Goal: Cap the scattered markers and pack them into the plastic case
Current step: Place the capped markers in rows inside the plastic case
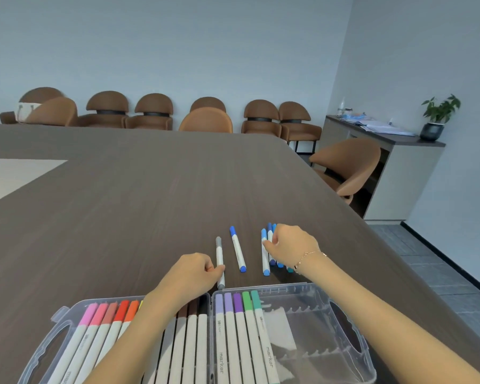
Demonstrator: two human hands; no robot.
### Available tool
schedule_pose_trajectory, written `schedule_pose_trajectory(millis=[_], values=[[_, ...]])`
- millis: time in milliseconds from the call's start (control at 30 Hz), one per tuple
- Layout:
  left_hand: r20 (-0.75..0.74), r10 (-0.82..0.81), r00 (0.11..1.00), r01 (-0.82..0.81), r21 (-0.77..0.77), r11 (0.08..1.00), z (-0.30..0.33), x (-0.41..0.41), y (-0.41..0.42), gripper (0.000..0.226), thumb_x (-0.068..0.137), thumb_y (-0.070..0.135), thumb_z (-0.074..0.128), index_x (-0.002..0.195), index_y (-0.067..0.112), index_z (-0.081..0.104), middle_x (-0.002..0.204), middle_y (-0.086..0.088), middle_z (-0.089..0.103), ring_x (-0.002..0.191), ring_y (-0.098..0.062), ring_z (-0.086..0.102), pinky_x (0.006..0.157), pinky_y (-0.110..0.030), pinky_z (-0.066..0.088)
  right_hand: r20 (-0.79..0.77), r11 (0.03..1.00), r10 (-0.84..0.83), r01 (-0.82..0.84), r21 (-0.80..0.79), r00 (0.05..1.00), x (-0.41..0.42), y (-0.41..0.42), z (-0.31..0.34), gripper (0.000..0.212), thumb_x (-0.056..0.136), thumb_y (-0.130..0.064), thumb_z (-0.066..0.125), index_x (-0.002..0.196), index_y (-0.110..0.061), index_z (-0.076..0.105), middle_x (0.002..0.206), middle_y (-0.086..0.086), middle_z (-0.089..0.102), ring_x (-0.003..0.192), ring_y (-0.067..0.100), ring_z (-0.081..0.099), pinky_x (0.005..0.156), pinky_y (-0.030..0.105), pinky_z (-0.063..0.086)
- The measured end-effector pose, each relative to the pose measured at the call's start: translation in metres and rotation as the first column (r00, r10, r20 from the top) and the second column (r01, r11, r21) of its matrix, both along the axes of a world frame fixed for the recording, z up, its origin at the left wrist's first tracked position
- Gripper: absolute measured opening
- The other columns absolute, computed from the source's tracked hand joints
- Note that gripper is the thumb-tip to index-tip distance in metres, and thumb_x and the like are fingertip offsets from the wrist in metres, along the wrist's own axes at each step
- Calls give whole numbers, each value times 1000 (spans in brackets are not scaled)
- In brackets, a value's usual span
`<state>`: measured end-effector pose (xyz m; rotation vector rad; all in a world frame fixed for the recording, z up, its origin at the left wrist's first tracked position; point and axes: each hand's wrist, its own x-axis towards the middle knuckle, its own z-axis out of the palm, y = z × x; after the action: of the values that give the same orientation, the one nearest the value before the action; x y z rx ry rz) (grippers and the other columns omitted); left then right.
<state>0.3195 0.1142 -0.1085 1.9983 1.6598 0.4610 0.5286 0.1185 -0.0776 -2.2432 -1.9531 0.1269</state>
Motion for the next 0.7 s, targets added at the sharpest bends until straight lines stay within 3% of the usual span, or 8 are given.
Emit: schedule_pose_trajectory(millis=[100, 200, 367, 467, 533, 600, 700], values=[[15, 13, 1000, -13, 1, 1000, 0, 1, -1, 39, 91, 43, 52, 64, 15, 48, 58, 3, 49, 51, -12, 41, 53, -22, 36, 105, 999, -23, 25, -19, 994, -8, 9, -11, 39, 96, -48, 39, 106, -15, 57, 85, 2, 57, 78, 16, 60, 73, 27, 51], [20, 10, 1000, -10, 12, 1000, -1, 4, -3, 40, 93, 43, 51, 63, 16, 46, 57, 3, 46, 49, -10, 39, 51, -18, 35, 81, 998, -30, 34, -44, 996, -12, 10, -16, 41, 93, -52, 41, 104, -15, 55, 71, -3, 49, 74, 15, 55, 71, 28, 49], [25, 9, 1000, -10, 19, 1000, -1, 4, -2, 42, 93, 43, 50, 62, 16, 45, 57, 3, 45, 49, -9, 37, 49, -17, 32, 215, 997, 64, -71, 24, 975, -15, 4, -20, 37, 97, -42, 39, 122, -15, 45, 102, 2, 63, 84, 15, 62, 71, 26, 50], [26, 4, 1000, -4, 24, 1000, -2, 3, -3, 41, 94, 42, 49, 63, 15, 47, 57, 2, 46, 48, -10, 38, 50, -18, 33, 428, 987, 139, -158, 9, 893, -20, 2, -20, 33, 101, -33, 35, 118, -12, 52, 103, 4, 64, 89, 19, 65, 69, 27, 48], [26, -10, 1000, 10, 11, 1000, -2, 2, -3, 40, 94, 42, 49, 64, 15, 47, 58, 2, 47, 49, -10, 40, 52, -20, 36, 475, 985, 164, -173, -24, 865, -25, 1, -19, 32, 101, -29, 34, 115, -11, 56, 98, 5, 65, 86, 19, 64, 67, 26, 46], [22, -23, 999, 23, -8, 1000, 0, 1, -3, 39, 93, 43, 51, 64, 16, 48, 58, 3, 49, 52, -10, 42, 54, -21, 38, 387, 989, 143, -143, -30, 911, -29, -2, -15, 33, 99, -31, 35, 110, -11, 59, 87, 4, 60, 78, 17, 59, 65, 25, 43], [26, -18, 999, 19, -17, 1000, 1, 2, -3, 39, 90, 46, 53, 63, 18, 50, 59, 4, 51, 55, -11, 46, 57, -24, 41, 96, 998, 70, -70, -4, 993, -28, -17, -4, 29, 97, -35, 39, 94, -14, 59, 75, 0, 52, 69, 12, 54, 64, 20, 44]])
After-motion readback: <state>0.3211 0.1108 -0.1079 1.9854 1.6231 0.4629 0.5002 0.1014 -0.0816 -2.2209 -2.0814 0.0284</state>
